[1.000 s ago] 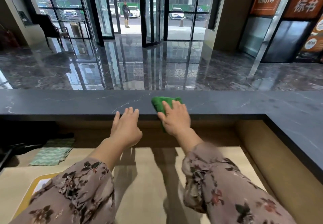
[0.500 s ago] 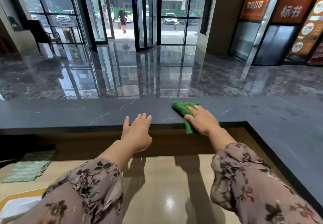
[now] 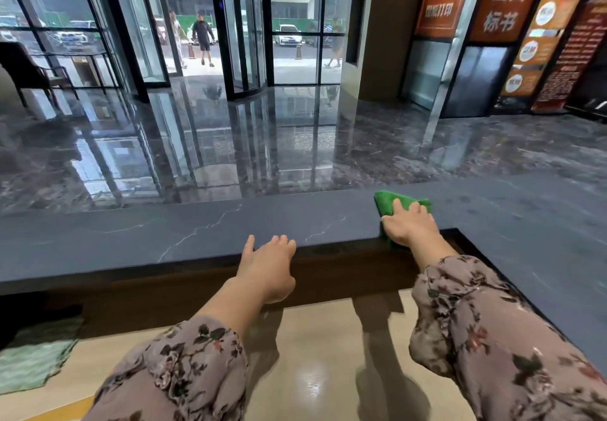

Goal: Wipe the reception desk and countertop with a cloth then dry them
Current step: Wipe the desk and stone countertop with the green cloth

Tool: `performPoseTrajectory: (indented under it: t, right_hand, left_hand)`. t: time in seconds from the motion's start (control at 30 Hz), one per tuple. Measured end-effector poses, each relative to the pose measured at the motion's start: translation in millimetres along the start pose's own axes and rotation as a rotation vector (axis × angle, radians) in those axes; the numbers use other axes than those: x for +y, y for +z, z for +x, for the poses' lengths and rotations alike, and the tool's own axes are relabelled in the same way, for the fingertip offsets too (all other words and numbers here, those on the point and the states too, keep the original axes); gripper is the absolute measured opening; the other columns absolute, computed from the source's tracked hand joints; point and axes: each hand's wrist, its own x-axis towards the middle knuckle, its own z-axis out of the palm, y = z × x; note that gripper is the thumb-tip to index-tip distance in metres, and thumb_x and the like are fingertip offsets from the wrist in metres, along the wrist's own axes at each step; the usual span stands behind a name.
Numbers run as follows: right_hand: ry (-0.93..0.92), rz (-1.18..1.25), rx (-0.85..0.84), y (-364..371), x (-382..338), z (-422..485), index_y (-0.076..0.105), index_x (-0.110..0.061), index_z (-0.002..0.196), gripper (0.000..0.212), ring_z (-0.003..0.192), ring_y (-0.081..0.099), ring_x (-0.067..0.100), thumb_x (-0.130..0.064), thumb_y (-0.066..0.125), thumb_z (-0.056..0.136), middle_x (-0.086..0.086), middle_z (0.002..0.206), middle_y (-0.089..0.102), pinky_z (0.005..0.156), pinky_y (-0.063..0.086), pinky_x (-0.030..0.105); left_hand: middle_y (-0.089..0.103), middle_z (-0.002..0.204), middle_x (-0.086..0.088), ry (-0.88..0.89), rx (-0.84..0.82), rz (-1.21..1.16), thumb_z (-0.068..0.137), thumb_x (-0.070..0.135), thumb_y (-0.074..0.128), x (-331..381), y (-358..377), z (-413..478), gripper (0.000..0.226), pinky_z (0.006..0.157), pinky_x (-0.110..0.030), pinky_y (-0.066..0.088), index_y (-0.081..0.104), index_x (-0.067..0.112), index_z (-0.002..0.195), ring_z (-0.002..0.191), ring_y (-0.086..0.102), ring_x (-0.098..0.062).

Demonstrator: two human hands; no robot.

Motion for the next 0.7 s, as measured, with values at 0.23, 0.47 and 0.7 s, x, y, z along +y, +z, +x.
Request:
performPoseTrajectory:
  t: [0.23, 0.47, 0.7]
  right_hand:
    - [-0.396, 0.019, -0.078, 14, -116, -35, 0.008, -0.024, 0.154, 0.056, 0.148, 0.002, 0.031, -0.039, 0.020, 0.101, 0.016, 0.160, 0.001, 0.119, 0.006, 0.043]
    - [-0.617, 0.048, -0.179, 9, -128, -33, 0.011, -0.028, 0.154, 0.056, 0.149, 0.002, 0.023, -0.041, 0.027, 0.102, 0.007, 0.161, 0.003, 0.118, 0.007, 0.040]
    - [-0.453, -0.003, -0.054, -6, -13, 41, 0.011, -0.021, 0.154, 0.056, 0.148, 0.008, 0.025, -0.040, 0.023, 0.102, 0.010, 0.161, 0.010, 0.118, 0.012, 0.042]
  left_hand:
    - [0.012, 0.162, 0.000, -0.002, -0.046, 0.038, 0.091, 0.008, 0.045, -3, -2, 3, 0.070, 0.119, -0.049, -0.008, 0.016, 0.021, 0.153, 0.149, 0.009, -0.016]
    - [0.037, 0.152, -0.002, -0.075, -0.054, 0.082, 0.091, 0.013, 0.041, 7, -11, 10, 0.057, 0.118, -0.048, -0.008, 0.034, 0.022, 0.146, 0.141, 0.033, -0.019]
    - [0.063, 0.125, -0.001, -0.187, 0.134, 0.107, 0.089, 0.022, 0.050, 36, -5, 30, 0.018, 0.119, -0.052, -0.007, 0.062, 0.023, 0.102, 0.114, 0.059, -0.017]
